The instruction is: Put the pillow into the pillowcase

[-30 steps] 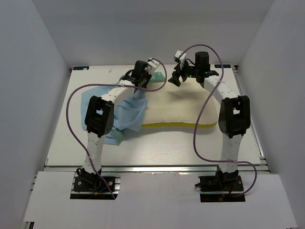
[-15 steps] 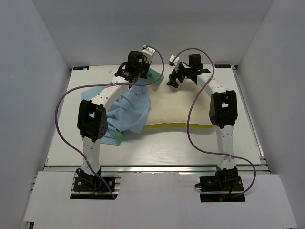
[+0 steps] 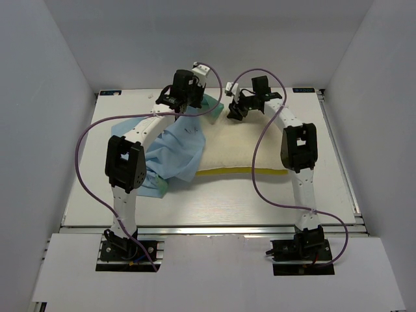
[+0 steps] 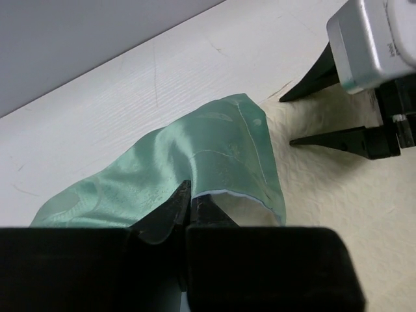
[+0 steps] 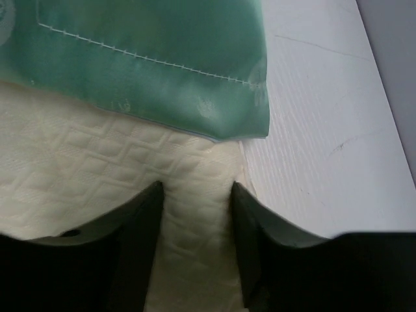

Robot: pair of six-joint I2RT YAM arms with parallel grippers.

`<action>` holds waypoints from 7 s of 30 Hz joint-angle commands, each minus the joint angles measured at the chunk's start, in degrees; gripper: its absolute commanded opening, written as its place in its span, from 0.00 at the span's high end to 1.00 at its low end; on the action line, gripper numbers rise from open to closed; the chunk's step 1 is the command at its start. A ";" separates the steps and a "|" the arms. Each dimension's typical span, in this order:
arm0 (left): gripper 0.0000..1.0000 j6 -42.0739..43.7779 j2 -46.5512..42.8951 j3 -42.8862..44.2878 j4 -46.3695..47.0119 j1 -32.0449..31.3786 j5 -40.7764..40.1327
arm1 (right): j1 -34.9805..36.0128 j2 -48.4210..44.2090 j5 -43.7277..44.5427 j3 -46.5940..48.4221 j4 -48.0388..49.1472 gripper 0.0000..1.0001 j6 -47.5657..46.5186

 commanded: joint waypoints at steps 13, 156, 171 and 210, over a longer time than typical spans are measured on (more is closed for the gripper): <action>0.88 -14.96 -6.47 0.80 4.10 3.50 10.68 | -0.02 -10.16 -5.23 -8.68 -0.26 1.00 2.27; 0.20 -27.44 -63.87 -61.95 3.75 -36.99 -33.75 | 4.55 -78.57 6.88 -78.91 6.33 0.11 -7.31; 0.21 -75.30 -36.90 -55.72 -25.65 -48.70 -68.77 | 4.82 -70.66 10.15 -77.52 17.08 0.11 3.24; 0.33 -75.62 -36.35 -62.56 -8.91 -38.33 -54.98 | 6.84 -74.26 9.97 -76.55 0.81 0.11 -5.46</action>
